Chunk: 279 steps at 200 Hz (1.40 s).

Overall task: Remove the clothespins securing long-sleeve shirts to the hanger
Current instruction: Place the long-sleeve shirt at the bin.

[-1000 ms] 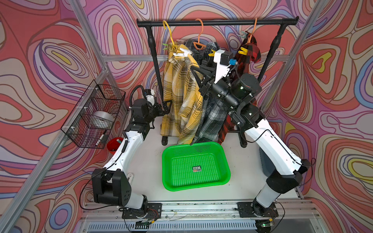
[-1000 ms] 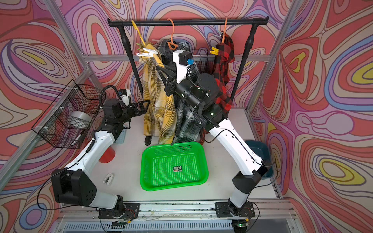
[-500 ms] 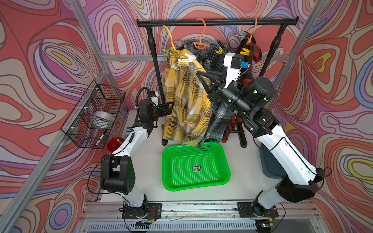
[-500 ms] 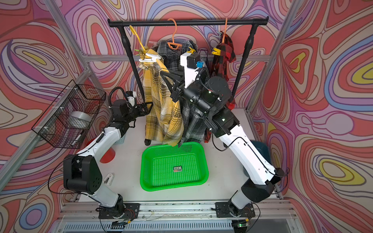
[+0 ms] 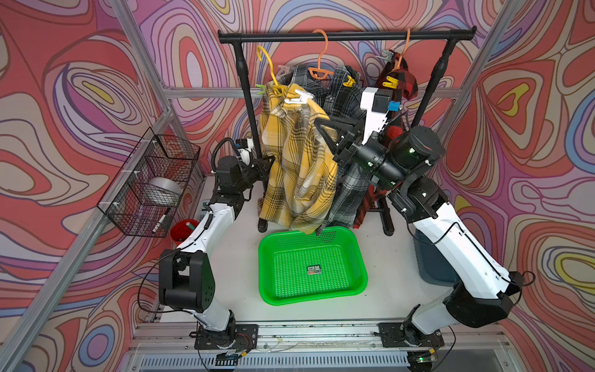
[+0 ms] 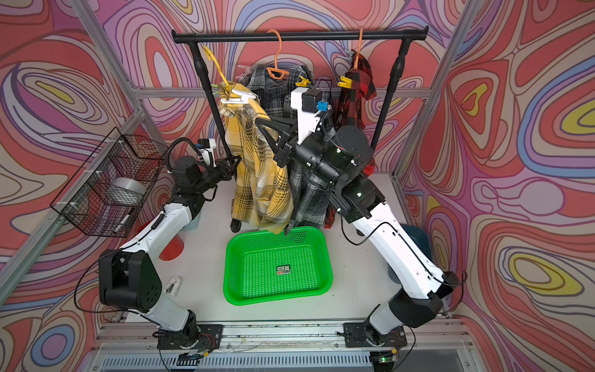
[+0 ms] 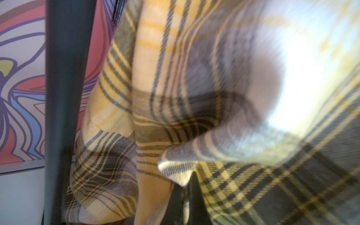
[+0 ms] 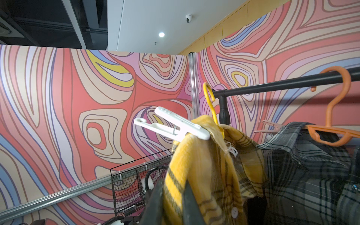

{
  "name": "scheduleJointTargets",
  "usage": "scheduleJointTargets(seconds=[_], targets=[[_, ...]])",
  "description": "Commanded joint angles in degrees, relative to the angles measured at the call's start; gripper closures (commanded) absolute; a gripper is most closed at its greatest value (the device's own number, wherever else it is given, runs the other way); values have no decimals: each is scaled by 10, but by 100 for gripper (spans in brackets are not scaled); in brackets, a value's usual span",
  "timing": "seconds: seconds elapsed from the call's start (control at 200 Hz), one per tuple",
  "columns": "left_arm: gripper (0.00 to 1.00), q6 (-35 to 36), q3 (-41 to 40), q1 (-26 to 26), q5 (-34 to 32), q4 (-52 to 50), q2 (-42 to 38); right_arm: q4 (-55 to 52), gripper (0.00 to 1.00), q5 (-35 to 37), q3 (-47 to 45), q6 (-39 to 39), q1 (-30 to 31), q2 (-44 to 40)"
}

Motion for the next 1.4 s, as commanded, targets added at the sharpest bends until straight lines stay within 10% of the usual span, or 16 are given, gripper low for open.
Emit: scheduleJointTargets(seconds=[0.0,0.421,0.591,1.087,1.152,1.317,1.392], targets=[[100,-22,14,-1,18,54,-53,52,100,-24,39,11,-2,6],[100,25,49,-30,-19,-19,-120,63,100,-52,98,35,4,38],[21,87,-25,-30,-158,-101,-168,65,100,-47,69,37,4,23],[3,100,-50,-18,-162,-58,-56,52,100,-71,36,53,4,-8],[10,103,-35,-17,-164,-48,-31,61,100,-81,31,65,5,-11],[100,90,-21,-15,-112,13,-8,76,100,-93,21,86,5,-16],[100,75,-20,-15,-91,38,-18,78,100,-93,16,88,5,-17]])
